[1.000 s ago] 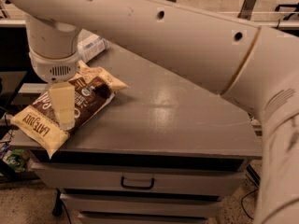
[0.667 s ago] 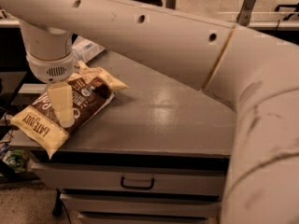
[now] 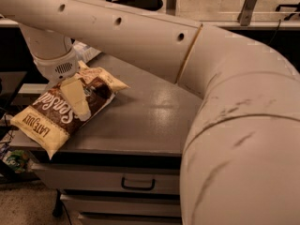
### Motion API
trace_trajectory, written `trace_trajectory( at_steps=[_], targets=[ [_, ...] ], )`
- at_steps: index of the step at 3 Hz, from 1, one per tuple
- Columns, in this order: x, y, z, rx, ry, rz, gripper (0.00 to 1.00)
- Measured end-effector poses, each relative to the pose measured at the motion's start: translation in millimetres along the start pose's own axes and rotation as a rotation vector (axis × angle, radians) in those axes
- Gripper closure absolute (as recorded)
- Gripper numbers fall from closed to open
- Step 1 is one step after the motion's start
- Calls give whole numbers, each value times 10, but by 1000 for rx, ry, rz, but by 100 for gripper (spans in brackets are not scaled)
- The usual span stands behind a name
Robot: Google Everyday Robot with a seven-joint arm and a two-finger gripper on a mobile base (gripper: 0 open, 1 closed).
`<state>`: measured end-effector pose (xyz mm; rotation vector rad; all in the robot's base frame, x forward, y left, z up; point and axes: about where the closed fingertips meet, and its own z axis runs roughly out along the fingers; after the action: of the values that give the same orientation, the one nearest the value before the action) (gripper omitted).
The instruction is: Move brown chip bag near rxbar blueberry
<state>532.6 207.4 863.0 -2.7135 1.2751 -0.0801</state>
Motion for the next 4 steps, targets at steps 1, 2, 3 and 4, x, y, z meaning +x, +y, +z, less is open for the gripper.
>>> trace_trajectory(
  at_steps=[1, 2, 3, 4],
  targets=[
    [132, 47, 32, -54, 41, -76, 33],
    [166, 28, -78, -61, 4, -88, 56],
    [325, -53, -259, -49, -63, -55, 79],
    [578, -286, -573, 21, -122, 5, 99]
  ],
)
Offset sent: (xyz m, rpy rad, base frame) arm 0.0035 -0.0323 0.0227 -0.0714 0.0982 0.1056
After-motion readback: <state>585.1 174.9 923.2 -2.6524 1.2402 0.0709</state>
